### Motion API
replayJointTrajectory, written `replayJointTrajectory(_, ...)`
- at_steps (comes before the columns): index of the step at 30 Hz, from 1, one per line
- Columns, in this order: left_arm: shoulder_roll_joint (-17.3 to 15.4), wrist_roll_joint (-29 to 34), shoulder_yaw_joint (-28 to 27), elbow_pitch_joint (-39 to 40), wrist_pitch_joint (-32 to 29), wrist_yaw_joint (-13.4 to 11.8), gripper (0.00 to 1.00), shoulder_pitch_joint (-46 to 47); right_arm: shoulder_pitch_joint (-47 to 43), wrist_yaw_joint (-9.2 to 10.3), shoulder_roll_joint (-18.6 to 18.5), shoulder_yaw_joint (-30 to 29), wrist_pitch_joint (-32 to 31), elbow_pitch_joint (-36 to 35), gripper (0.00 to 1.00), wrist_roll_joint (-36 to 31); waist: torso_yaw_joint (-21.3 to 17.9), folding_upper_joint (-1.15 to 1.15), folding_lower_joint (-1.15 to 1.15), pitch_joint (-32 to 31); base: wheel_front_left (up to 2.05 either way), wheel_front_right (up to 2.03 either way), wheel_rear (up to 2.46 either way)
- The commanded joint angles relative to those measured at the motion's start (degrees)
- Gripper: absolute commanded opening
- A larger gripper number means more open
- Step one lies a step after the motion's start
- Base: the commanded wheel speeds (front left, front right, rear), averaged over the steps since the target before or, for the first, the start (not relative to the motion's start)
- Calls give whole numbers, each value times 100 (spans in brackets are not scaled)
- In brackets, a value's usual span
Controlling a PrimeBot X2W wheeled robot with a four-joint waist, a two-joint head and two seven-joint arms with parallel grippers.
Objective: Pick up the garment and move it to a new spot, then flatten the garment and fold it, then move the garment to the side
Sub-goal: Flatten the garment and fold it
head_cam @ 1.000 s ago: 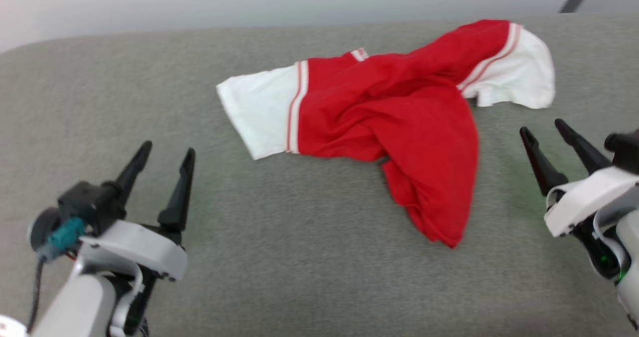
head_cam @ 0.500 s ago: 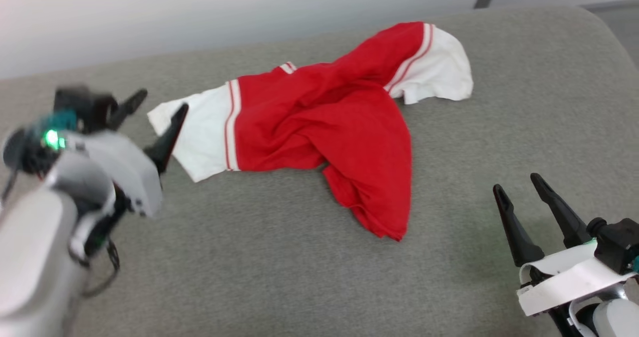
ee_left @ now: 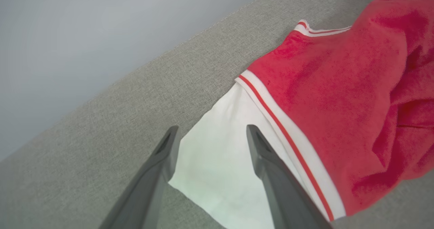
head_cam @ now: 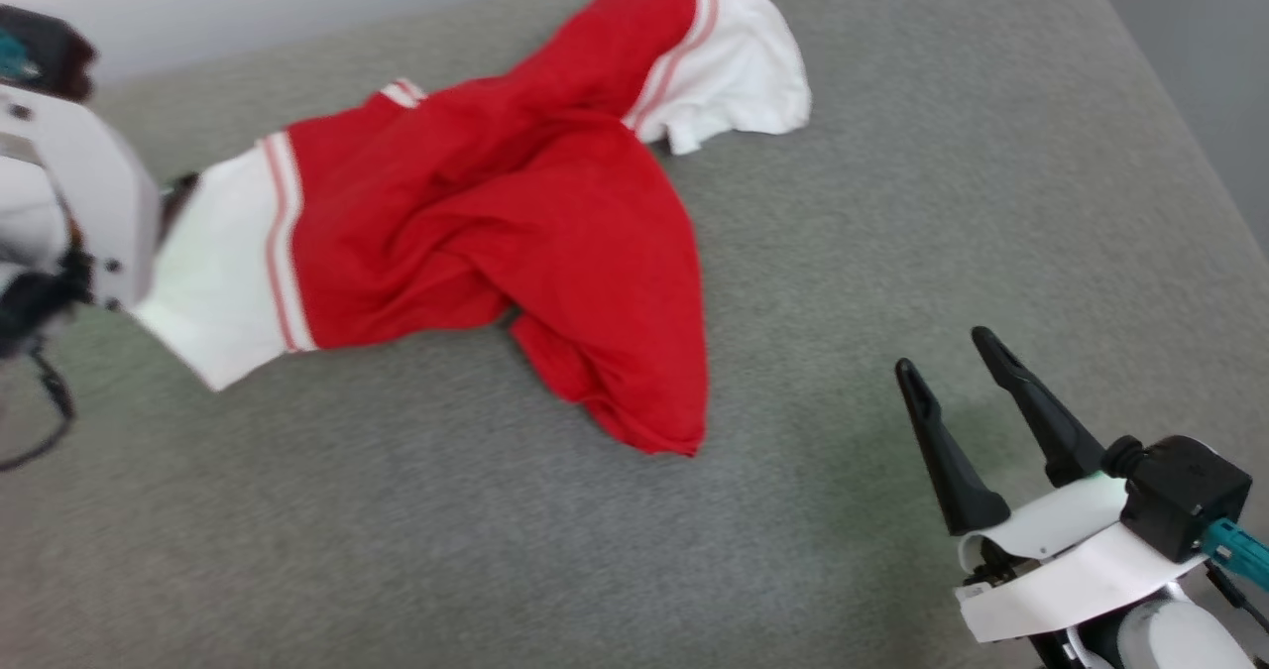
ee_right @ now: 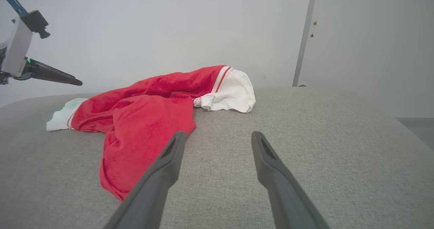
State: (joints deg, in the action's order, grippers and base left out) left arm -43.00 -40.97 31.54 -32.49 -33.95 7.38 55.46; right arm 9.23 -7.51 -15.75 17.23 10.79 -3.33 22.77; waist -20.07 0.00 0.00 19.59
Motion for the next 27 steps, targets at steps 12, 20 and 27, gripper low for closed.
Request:
replayJointTrajectory(12, -558, -386, 1073, -452, -958, 10, 100, 375, 84, 4, 3, 43, 5, -57, 100, -44, -615, 0, 0, 512, 0, 0, 0)
replayJointTrajectory(20, -468, -262, 1526, -737, -754, 1, 100, 668, 219, 4, 15, 126, -77, -175, 100, -99, -466, 0, 0, 611, 0, 0, 0)
replayJointTrajectory(27, -386, -763, 1891, -611, -1008, 17, 0, 815, 471, 4, -128, 260, -208, -237, 100, -24, -381, 0, 0, 732, 0, 0, 0)
